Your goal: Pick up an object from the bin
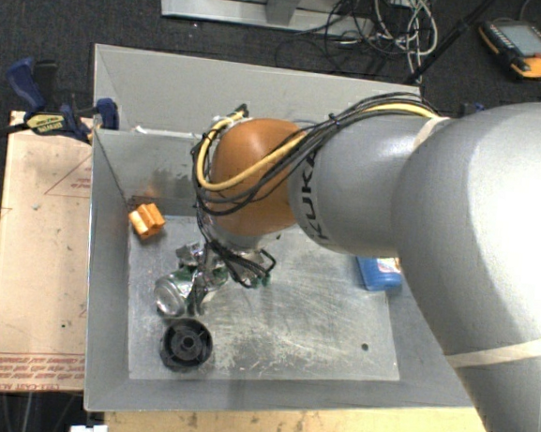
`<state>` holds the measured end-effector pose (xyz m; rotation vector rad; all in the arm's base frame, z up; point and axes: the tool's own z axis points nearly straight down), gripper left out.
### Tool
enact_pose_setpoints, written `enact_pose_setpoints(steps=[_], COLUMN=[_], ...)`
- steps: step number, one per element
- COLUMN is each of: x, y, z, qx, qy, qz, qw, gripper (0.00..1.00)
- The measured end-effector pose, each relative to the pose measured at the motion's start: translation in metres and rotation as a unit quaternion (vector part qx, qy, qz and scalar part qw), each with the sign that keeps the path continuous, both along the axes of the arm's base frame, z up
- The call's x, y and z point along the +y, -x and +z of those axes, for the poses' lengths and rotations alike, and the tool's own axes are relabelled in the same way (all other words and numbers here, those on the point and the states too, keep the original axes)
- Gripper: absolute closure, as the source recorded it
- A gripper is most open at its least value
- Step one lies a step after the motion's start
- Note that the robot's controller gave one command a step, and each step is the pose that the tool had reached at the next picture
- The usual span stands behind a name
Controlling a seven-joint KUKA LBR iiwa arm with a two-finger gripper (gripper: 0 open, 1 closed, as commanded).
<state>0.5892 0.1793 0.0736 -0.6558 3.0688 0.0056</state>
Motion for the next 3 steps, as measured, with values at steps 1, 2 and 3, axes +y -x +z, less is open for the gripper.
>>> enact_pose_setpoints(steps=[1,2,3], x=[0.015,0.015,0.034], y=[0.008,0.008,0.012], z=[0.061,0.061,0.173], qx=[0.0004,0.0004,-0.0002], qy=[0.001,0.001,0.001], qz=[-0.013,-0.014,-0.001], qw=[0.9999,0.9999,1.0], gripper=[1.0,1.0,1.0])
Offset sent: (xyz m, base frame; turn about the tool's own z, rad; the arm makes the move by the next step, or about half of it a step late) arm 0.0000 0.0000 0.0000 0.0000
